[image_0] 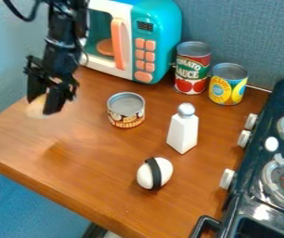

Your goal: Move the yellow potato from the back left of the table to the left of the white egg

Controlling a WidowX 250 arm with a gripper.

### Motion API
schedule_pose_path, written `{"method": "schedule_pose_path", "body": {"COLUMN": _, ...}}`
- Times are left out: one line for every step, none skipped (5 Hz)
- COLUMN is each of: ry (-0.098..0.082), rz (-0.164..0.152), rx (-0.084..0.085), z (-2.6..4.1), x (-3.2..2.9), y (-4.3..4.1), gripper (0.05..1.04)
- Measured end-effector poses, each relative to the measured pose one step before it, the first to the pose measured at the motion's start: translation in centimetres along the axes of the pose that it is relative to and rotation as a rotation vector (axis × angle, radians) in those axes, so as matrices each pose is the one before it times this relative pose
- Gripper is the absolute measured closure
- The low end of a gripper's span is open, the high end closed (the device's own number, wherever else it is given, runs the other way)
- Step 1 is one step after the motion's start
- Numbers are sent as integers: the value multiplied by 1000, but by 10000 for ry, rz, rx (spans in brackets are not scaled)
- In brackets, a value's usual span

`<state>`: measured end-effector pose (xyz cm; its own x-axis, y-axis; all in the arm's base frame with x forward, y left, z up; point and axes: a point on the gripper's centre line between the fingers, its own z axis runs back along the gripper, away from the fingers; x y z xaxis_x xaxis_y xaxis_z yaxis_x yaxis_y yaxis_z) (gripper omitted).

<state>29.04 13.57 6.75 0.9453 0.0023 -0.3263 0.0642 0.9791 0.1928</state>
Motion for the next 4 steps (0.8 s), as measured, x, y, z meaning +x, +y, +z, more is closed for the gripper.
{"method": "schedule_pose_path", "body": {"ry": 766, "rz": -432, "rx": 146, "z": -1469, "x": -1292, "y": -1112, "gripper": 495}}
{"method": "schedule_pose_path", "body": {"ry": 150, "rz": -905, "rx": 11, "z": -1275, "x": -975, "y": -2672, "gripper": 495}}
{"method": "schedule_pose_path", "body": {"ry": -311, "rz": -587, "rx": -91, "z": 58, "x": -73, "y": -1826, "gripper": 495}}
{"method": "schedule_pose_path", "body": {"ry": -320, "rz": -653, "rx": -94, "z": -209, "x": 800, "y": -1863, "gripper": 495}}
